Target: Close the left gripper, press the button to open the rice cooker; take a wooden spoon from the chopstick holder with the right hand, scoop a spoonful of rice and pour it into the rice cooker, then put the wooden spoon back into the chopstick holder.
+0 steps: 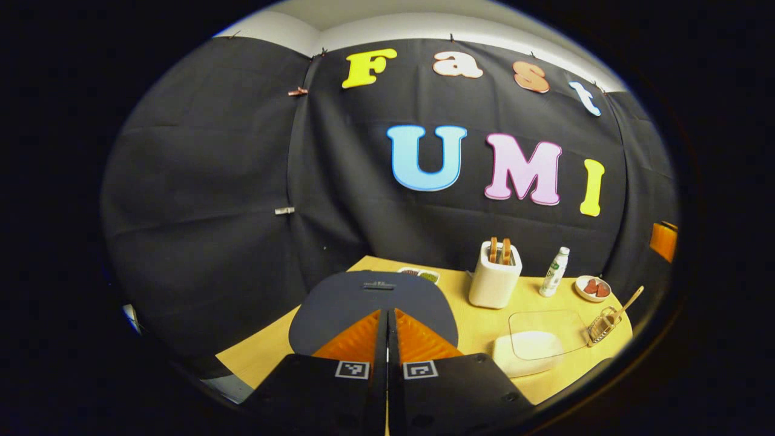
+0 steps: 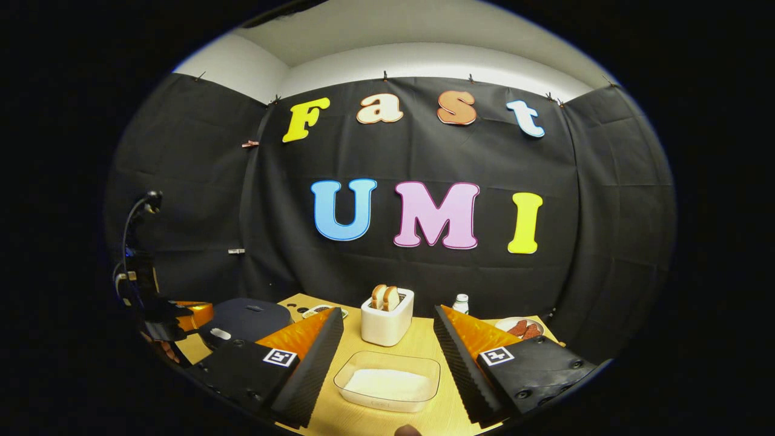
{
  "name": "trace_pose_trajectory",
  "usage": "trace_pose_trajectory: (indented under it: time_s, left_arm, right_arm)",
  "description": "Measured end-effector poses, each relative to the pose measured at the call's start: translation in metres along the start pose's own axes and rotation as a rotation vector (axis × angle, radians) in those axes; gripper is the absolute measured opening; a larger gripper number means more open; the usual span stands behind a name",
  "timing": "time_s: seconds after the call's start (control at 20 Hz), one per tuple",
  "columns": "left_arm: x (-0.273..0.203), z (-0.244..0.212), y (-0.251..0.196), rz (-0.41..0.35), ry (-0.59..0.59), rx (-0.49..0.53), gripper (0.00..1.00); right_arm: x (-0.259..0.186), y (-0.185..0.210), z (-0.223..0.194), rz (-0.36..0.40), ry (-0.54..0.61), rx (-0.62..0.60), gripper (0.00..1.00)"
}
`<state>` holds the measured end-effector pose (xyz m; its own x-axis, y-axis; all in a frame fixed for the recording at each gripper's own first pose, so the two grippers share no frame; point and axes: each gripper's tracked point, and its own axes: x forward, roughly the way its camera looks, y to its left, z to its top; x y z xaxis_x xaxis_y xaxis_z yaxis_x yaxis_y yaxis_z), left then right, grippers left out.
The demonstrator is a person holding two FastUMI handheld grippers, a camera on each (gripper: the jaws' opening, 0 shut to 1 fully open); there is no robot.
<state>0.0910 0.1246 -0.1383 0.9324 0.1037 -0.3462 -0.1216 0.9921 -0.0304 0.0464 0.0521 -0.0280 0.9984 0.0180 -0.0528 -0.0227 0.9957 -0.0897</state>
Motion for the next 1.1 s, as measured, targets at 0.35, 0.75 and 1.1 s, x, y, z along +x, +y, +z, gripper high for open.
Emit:
trace_pose_trajectory:
  time_s: [0.35, 0.75, 1.1]
  left_arm:
    - [0.024, -0.051, 0.006, -0.010, 0.169, -0.013, 0.06]
    - [0.024, -0.058, 0.007, -0.005, 0.205, -0.062, 0.06]
    - [0.020, -0.045, 0.003, 0.019, 0.131, -0.034, 0.07]
  right_arm:
    - [0.000, 0.005, -0.004, -0.010, 0.014, -0.005, 0.93]
    - [-0.003, 0.002, -0.004, -0.020, 0.016, 0.024, 0.94]
    - [-0.007, -0.002, -0.003, -0.023, 0.014, 0.029, 0.93]
